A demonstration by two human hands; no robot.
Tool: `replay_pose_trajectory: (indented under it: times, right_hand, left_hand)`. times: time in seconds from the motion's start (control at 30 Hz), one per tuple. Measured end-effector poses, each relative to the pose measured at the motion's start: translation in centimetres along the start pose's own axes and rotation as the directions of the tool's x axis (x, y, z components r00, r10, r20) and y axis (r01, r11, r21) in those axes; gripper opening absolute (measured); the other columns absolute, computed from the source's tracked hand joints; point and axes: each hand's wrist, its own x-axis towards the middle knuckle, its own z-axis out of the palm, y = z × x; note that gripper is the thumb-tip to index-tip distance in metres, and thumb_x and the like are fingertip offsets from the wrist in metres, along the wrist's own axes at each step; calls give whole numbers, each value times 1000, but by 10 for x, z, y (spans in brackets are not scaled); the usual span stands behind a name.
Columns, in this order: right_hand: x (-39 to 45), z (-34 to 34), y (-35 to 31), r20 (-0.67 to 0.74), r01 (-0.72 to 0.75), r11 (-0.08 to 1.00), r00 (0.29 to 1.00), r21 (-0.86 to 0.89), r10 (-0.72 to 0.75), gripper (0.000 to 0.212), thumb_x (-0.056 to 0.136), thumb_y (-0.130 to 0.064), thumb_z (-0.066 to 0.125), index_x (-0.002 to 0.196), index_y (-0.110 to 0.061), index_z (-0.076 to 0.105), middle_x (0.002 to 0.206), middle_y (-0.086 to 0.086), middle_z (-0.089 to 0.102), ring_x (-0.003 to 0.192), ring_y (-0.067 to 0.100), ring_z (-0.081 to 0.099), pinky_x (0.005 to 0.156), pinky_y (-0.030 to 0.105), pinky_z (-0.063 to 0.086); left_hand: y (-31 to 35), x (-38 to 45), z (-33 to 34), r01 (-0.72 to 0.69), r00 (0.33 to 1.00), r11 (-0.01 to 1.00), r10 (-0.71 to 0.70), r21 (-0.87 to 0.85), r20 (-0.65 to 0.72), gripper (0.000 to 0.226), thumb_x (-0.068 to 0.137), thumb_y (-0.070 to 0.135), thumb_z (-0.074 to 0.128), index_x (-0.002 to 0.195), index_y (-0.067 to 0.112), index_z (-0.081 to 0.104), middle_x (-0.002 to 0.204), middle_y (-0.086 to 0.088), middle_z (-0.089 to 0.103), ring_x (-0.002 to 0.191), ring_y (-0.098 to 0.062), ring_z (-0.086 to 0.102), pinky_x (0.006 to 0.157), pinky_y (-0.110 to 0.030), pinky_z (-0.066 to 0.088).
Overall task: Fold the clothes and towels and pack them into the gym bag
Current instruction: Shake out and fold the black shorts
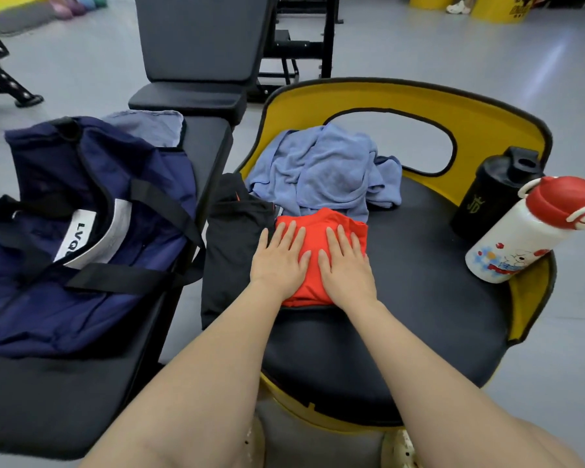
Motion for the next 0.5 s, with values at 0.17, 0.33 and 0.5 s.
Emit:
replay_pose_trajectory:
  times: [0.17,0.33,0.5]
  right_hand:
    - [1,3,-3,0,-26,999,1000,-26,26,55,103,-40,23,153,-25,7,161,-5,1,148,19,-1,119,41,11]
    - [-1,-7,-5,68,-55,998,996,4,55,55,103,-41,22,153,-27,5,161,-7,-1,148,18,-2,119,45,5]
    - [-8,-21,-11,63,-45,999,997,-31,47,56,102,-42,24,153,-26,9,161,-5,3,148,21,-1,118,47,-5]
  left_hand:
    - [-1,2,3,11,999,997,-8,-73,35,55,103,40,12,152,18,1,160,0,-4,147,-15,-8,118,-41,-6]
    - [0,0,-4,3,999,999,-1,-50,41,55,103,39,12,152,18,0,160,-1,-5,147,-16,-7,118,-42,-5]
    - [0,-14,-22,-15,1000,999,16,-34,26,53,104,37,13,152,18,2,160,-2,-5,147,-17,-9,118,-42,-5]
